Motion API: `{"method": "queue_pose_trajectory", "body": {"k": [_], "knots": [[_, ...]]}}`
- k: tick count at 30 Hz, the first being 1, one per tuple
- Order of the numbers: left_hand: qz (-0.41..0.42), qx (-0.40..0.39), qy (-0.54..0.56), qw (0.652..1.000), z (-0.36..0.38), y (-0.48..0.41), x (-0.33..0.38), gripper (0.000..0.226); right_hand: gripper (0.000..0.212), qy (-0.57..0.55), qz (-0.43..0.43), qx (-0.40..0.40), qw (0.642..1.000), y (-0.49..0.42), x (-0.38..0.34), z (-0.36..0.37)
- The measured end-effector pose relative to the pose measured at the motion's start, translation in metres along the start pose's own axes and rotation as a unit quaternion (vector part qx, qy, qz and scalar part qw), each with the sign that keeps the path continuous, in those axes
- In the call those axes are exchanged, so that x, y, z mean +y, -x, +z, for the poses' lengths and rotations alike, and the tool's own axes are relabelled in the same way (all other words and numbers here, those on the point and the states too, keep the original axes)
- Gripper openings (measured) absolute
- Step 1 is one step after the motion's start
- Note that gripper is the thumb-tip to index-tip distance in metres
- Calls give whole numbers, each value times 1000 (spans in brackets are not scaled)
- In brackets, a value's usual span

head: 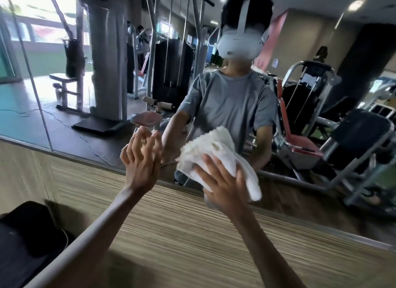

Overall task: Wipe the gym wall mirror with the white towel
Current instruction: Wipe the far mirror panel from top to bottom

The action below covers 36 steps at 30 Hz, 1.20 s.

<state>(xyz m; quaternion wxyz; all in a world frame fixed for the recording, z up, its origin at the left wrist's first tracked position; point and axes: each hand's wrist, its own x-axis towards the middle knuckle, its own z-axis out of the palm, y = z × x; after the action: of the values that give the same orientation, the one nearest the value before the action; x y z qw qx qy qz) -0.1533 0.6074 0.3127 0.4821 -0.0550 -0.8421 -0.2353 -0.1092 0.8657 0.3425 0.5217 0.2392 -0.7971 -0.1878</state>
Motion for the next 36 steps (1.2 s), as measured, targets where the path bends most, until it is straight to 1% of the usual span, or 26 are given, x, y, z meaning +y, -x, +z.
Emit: {"method": "queue_pose_trajectory", "body": {"k": [2, 3, 4, 5, 7, 8, 9, 10, 12, 14, 15, 16, 17, 19, 22, 23, 24, 25, 27, 28, 29, 30, 31, 32, 34, 36], "knots": [[-18, -14, 14, 1000, -6, -3, -12, 52, 83, -18, 26, 2, 999, 5, 13, -2], [-28, -19, 19, 999, -11, -6, -20, 52, 80, -23, 62, 12, 998, -3, 15, -4], [-36, -24, 21, 999, -15, -8, -29, 54, 75, -19, 119, 30, 992, -18, 12, -5], [-34, -34, 19, 999, -19, -9, -38, 57, 71, -16, 199, 51, 979, -38, 4, -6], [1, -66, 8, 998, -28, -10, -54, 57, 66, -36, 347, 87, 933, -81, -27, -4], [19, -80, 0, 997, -32, -10, -61, 57, 65, -52, 382, 95, 918, -99, -46, -3], [29, -87, -7, 996, -36, -10, -68, 58, 65, -64, 378, 89, 919, -109, -65, -1], [30, -96, -11, 995, -38, -9, -75, 59, 65, -68, 337, 75, 936, -111, -82, 3], [15, -109, -18, 994, -43, -8, -88, 61, 63, -38, 181, 41, 982, -96, -99, 11], [-25, -115, -23, 993, -48, -6, -105, 62, 64, 1, 35, 30, 999, -80, -89, 14], [-48, -115, -23, 992, -52, -5, -113, 62, 68, -2, -1, 29, 1000, -74, -80, 14], [-68, -110, -26, 991, -56, -4, -123, 63, 73, -16, -9, 27, 999, -73, -73, 14], [-84, -107, -29, 990, -60, -3, -131, 64, 78, -30, 9, 23, 999, -75, -67, 11], [-114, -110, -29, 987, -71, -5, -147, 68, 82, -34, 106, 43, 993, -95, -67, 6], [-147, -121, -12, 982, -85, -11, -168, 73, 74, -34, 293, 79, 952, -151, -103, 0], [-154, -128, -8, 980, -87, -12, -175, 74, 72, -43, 310, 77, 947, -169, -120, -1], [-158, -135, -7, 978, -89, -11, -182, 75, 70, -52, 285, 65, 955, -182, -138, 1], [-167, -143, -3, 976, -91, -10, -191, 77, 70, -58, 220, 45, 973, -187, -156, 6], [-212, -145, 7, 967, -95, -2, -206, 76, 71, -35, 23, 18, 999, -178, -179, 20], [-240, -145, 5, 960, -98, 2, -216, 75, 73, -27, -75, 6, 997, -171, -180, 25], [-269, -151, 6, 951, -101, 5, -225, 74, 75, -34, -149, -10, 988, -169, -174, 27], [-293, -158, 11, 943, -104, 7, -234, 73, 77, -50, -196, -27, 979, -172, -165, 25], [-305, -158, 12, 939, -105, 8, -243, 71, 77, -65, -216, -38, 973, -179, -156, 21], [-306, -156, 5, 939, -106, 7, -251, 70, 77, -74, -215, -42, 973, -189, -147, 16], [-310, -172, -8, 935, -106, 4, -263, 72, 73, -74, -171, -16, 982, -215, -139, 8], [-315, -205, -16, 927, -106, 2, -269, 74, 66, -50, -101, 11, 994, -237, -154, 6]]}}
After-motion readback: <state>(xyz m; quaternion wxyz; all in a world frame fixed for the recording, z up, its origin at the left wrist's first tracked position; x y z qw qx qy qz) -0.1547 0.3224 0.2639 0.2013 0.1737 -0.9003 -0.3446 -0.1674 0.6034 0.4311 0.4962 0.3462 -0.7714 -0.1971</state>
